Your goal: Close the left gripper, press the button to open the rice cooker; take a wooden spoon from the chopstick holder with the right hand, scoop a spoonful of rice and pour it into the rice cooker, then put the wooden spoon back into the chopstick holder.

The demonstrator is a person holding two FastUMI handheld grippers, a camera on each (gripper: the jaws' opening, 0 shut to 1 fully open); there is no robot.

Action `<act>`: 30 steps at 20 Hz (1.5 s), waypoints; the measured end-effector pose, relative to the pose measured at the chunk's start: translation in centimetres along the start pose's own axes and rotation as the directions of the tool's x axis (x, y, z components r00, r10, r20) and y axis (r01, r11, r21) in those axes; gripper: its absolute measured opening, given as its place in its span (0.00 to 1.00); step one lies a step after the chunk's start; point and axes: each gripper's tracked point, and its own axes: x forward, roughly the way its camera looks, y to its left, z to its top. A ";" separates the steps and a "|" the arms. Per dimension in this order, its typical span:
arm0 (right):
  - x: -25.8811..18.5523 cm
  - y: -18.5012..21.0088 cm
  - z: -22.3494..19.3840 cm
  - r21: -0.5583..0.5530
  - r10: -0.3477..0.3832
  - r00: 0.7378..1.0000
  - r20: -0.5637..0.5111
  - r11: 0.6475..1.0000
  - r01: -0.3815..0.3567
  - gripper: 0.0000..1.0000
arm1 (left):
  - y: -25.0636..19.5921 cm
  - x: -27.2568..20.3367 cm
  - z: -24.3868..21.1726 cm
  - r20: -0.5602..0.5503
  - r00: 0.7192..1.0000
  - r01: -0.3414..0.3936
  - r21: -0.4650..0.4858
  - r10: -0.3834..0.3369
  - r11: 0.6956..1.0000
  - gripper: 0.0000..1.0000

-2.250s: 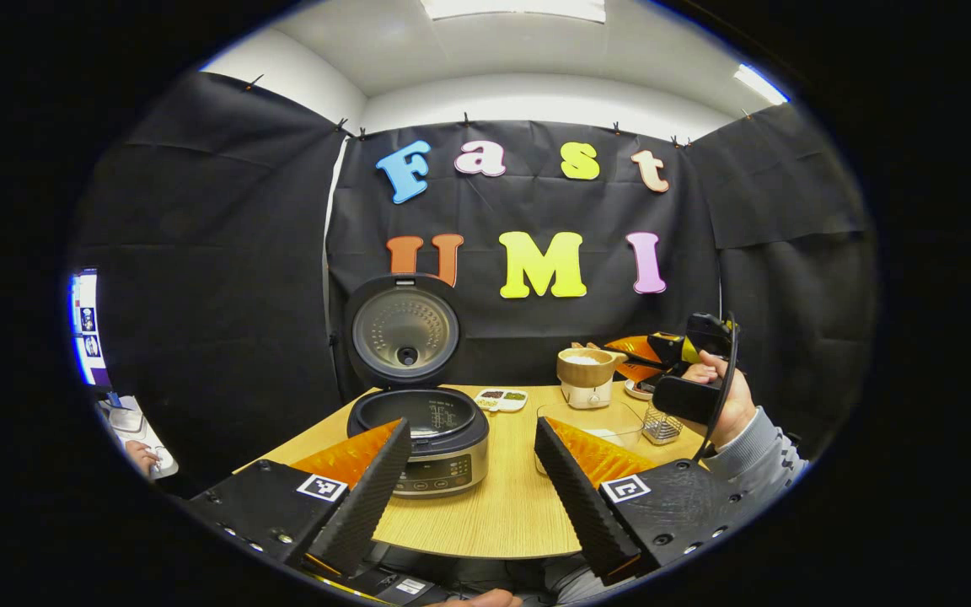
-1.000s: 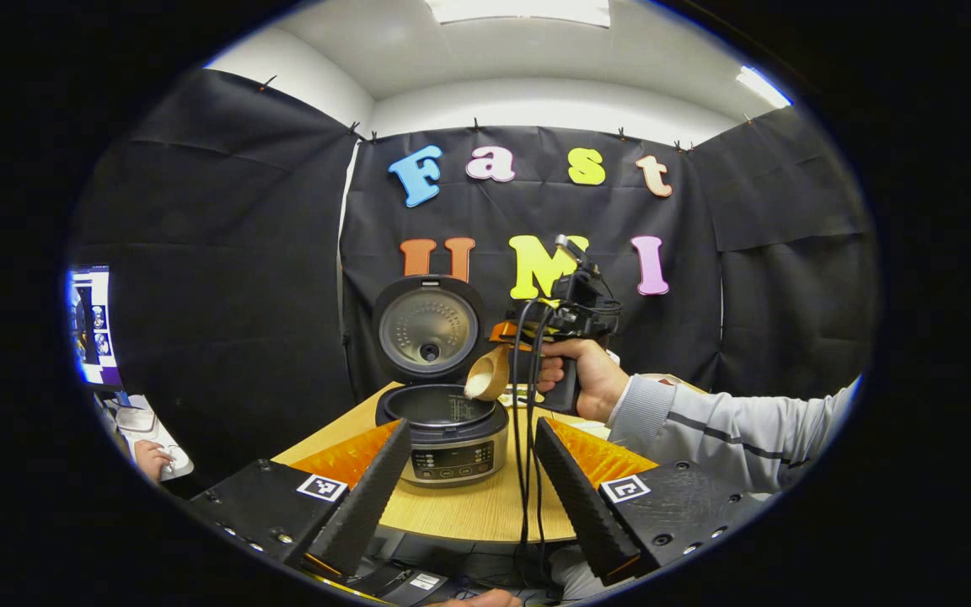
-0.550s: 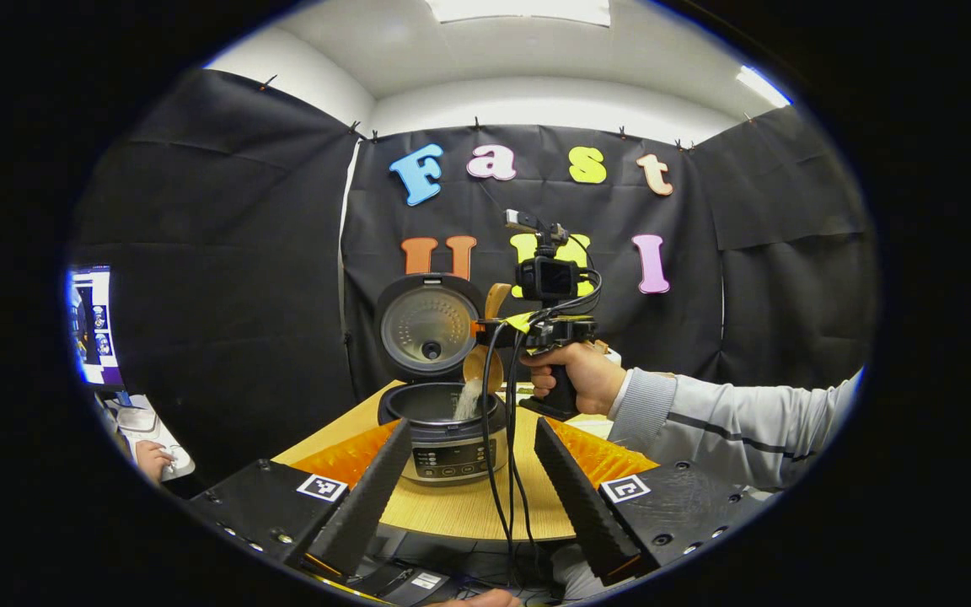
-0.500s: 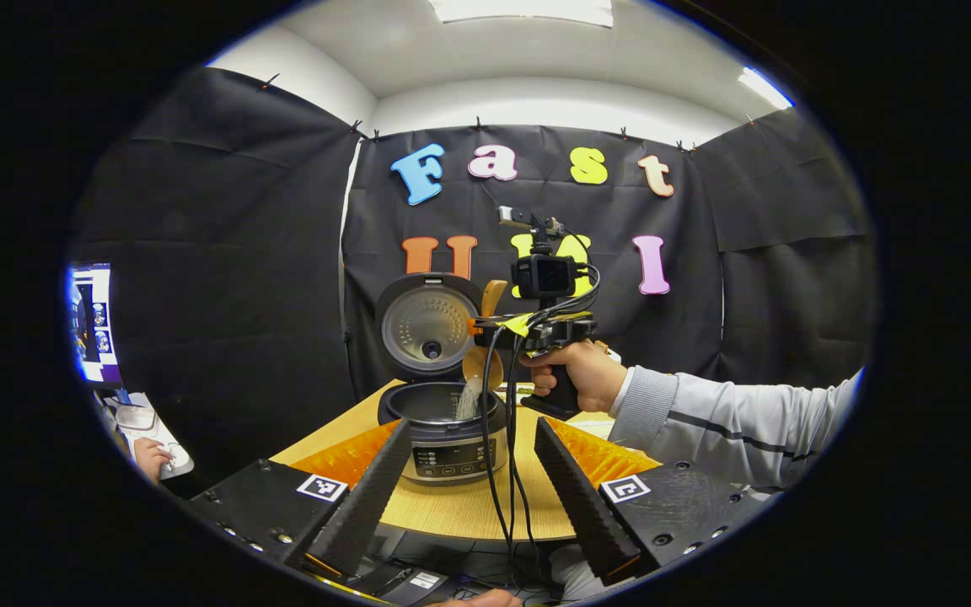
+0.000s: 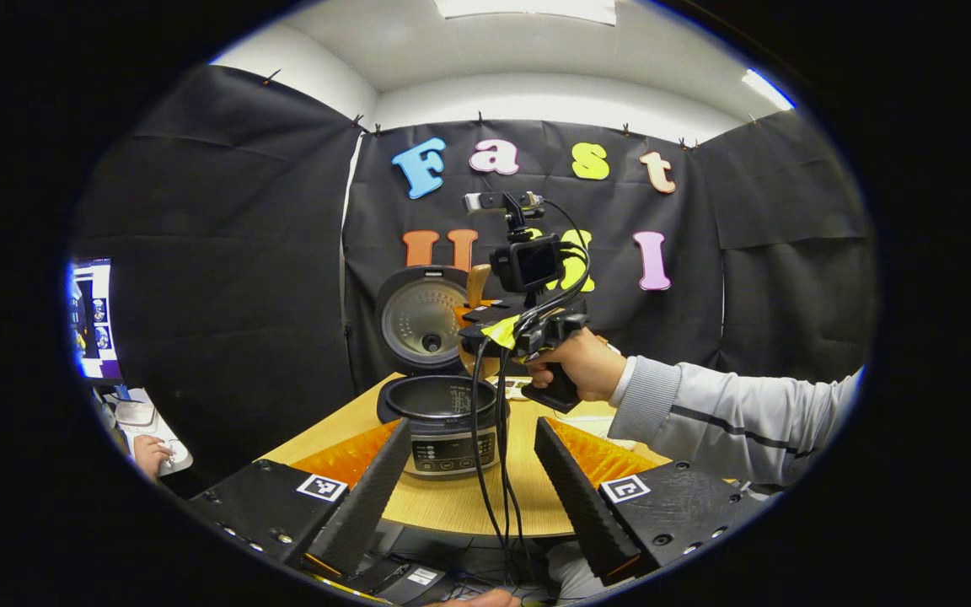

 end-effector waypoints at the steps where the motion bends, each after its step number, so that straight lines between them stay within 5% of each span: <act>1: -0.3 -1.1 0.3 0.013 -0.029 1.000 0.009 1.000 0.029 0.10 | -0.1 0.0 0.1 0.000 1.000 -0.002 0.000 0.002 1.000 0.94; 14: -9.5 -18.5 -0.1 0.129 -0.279 0.960 -0.018 0.952 0.279 0.10 | -4.6 2.5 1.0 0.008 0.999 0.052 0.019 -0.052 0.998 0.94; 21: -17.3 -29.1 -2.9 0.141 -0.448 0.889 -0.094 0.878 0.457 0.11 | -7.3 4.9 1.0 0.010 0.996 0.083 0.016 -0.084 0.996 0.94; 30: -23.9 -37.3 -9.4 0.171 -0.551 0.814 -0.183 0.798 0.578 0.11 | -9.7 7.0 0.6 0.006 0.993 0.116 0.017 -0.116 0.993 0.94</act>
